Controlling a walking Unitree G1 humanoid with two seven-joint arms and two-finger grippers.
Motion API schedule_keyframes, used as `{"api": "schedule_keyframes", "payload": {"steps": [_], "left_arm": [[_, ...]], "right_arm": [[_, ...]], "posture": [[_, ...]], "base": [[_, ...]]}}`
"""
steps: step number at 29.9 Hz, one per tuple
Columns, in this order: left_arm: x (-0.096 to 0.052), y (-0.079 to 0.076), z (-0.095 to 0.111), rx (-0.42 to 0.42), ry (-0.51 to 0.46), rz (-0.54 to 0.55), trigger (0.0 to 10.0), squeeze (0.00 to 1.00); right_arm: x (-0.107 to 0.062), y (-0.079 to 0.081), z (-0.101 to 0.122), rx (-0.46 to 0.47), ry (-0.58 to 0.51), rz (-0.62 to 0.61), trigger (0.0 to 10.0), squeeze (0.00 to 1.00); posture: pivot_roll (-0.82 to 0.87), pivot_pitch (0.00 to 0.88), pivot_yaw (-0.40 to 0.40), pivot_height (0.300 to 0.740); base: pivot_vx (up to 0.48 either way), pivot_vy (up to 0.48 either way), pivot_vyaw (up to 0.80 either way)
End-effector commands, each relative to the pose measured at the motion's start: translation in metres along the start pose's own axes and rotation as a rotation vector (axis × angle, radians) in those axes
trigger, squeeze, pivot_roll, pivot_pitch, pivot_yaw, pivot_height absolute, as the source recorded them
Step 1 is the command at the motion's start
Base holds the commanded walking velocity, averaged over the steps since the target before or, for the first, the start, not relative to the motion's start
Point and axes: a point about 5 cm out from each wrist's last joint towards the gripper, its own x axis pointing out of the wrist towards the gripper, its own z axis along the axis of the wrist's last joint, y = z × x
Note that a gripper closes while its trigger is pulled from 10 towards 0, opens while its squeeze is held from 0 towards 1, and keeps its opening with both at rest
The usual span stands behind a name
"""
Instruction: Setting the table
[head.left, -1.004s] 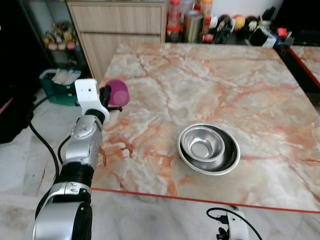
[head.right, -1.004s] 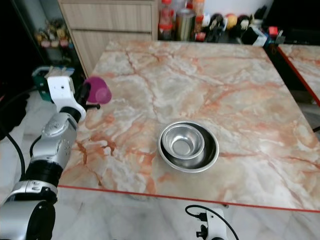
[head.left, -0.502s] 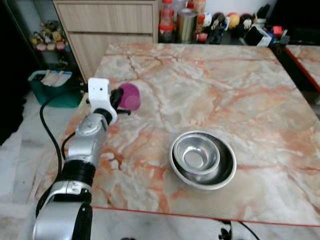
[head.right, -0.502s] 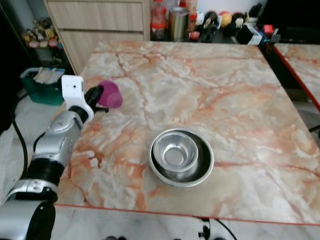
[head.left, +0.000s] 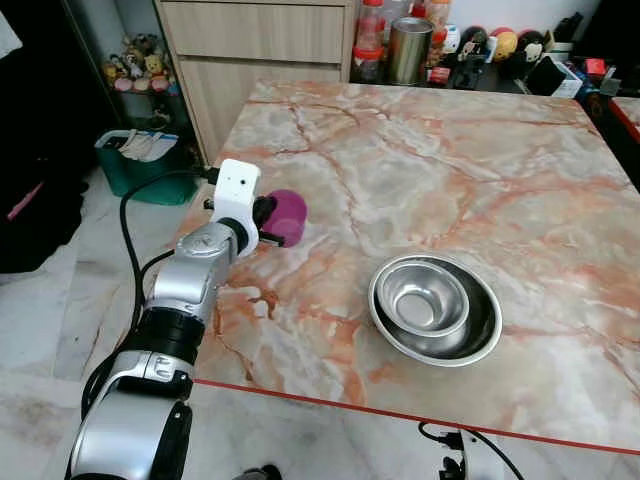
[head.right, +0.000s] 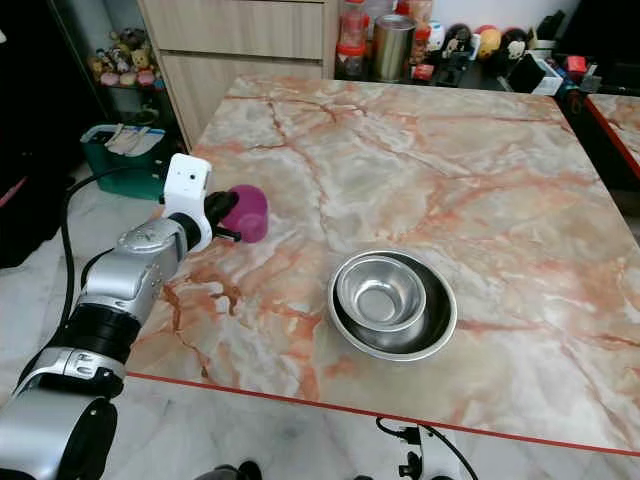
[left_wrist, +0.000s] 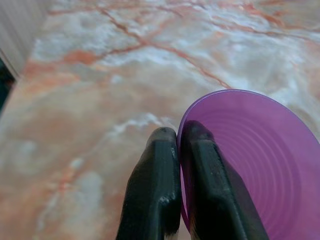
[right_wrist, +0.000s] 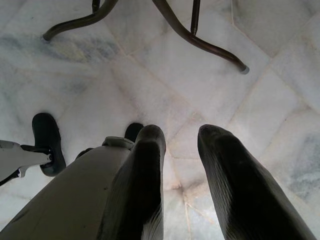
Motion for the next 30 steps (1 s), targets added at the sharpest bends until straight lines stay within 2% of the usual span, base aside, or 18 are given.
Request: {"api": "schedule_keyframes", "payload": {"steps": [1, 7, 14, 17, 20, 24, 30], "left_arm": [[0.002, -0.010, 0.006, 0.009, 0.005, -0.048, 10.0, 0.00], [0.003, -0.028, 0.011, 0.010, 0.025, -0.123, 10.0, 0.00], [0.000, -0.029, 0.012, 0.024, 0.053, -0.138, 10.0, 0.00], [-0.005, -0.035, 0.013, 0.046, 0.089, -0.186, 10.0, 0.00], [-0.005, -0.035, 0.013, 0.048, 0.092, -0.186, 10.0, 0.00], [-0.006, -0.040, 0.004, 0.050, 0.128, -0.213, 10.0, 0.00], [-0.006, -0.045, -0.005, 0.037, 0.171, -0.219, 10.0, 0.00]], "right_arm": [[-0.001, -0.001, -0.004, -0.005, 0.013, -0.002, 10.0, 0.00], [-0.001, 0.000, -0.004, -0.003, 0.015, -0.001, 10.0, 0.00], [-0.001, 0.000, -0.004, -0.002, 0.015, -0.004, 10.0, 0.00], [-0.001, -0.001, -0.005, 0.034, 0.012, -0.028, 10.0, 0.00], [-0.001, -0.001, -0.005, 0.036, 0.012, -0.030, 10.0, 0.00], [-0.001, -0.003, -0.007, 0.082, 0.014, -0.086, 10.0, 0.00], [-0.001, -0.004, -0.007, 0.080, 0.013, -0.091, 10.0, 0.00]], "posture": [[-0.02, 0.136, -0.008, 0.740], [-0.03, 0.131, -0.004, 0.740], [-0.02, 0.127, -0.001, 0.740], [-0.02, 0.124, 0.000, 0.740], [-0.02, 0.124, 0.000, 0.740], [-0.02, 0.122, 0.002, 0.740], [-0.02, 0.122, 0.002, 0.740]], "base": [[0.000, 0.000, 0.00], [0.000, 0.000, 0.00], [0.000, 0.000, 0.00], [0.000, 0.000, 0.00], [0.000, 0.000, 0.00], [0.000, 0.000, 0.00], [0.000, 0.000, 0.00]]}}
